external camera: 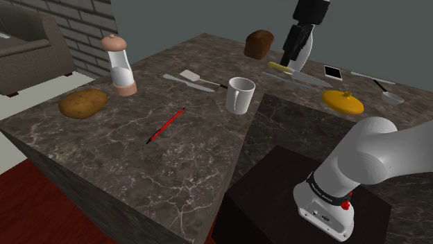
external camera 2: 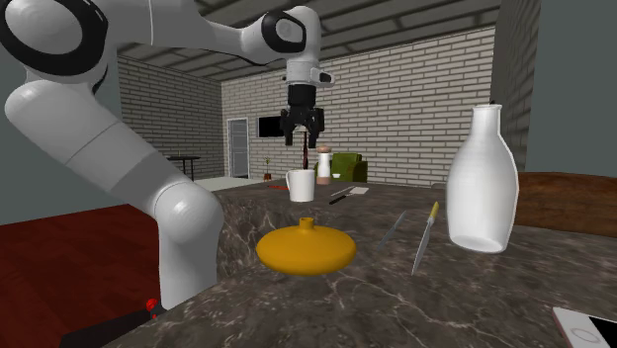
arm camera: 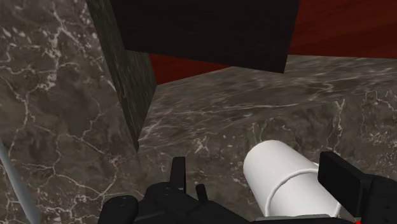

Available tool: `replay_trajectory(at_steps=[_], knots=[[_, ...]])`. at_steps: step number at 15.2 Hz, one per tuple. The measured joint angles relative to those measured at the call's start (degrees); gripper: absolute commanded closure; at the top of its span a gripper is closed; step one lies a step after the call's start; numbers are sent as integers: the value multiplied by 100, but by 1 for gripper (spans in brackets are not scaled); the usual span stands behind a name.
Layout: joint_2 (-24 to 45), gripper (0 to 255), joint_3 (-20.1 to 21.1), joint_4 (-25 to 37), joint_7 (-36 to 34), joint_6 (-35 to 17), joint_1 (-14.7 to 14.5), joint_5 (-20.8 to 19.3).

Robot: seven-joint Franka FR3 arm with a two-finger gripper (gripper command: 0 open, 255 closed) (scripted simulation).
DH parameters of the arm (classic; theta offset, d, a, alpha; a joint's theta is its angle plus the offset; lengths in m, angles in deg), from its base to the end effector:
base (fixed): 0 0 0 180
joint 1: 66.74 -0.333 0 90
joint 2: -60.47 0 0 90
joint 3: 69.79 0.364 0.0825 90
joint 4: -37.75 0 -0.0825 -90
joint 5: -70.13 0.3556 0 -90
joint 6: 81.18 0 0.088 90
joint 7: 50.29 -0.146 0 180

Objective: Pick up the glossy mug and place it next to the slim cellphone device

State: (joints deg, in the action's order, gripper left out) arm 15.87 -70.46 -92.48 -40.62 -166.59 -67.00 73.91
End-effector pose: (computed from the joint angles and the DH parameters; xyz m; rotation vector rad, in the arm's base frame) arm 0.2389 0.0069 0.6135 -3.0565 -0.2607 -0.0039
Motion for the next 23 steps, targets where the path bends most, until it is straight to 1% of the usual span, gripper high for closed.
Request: replay_trajectory(at_steps=[1,3,7,10,13,18,23], knots=[[0,0,0,0,0,0,0,0],[135,0,78,-37,-89,-213,-15,55],[463,0,350,-291,-380,-933,-70,224],[960,0,580,-163,-639,-1423,-110,331],[1048,0,661,-396,-703,-1784,-130,374],[1090,0,699,-742,-695,-2179,-142,404],[1091,0,712,-792,-703,-2235,-148,412]])
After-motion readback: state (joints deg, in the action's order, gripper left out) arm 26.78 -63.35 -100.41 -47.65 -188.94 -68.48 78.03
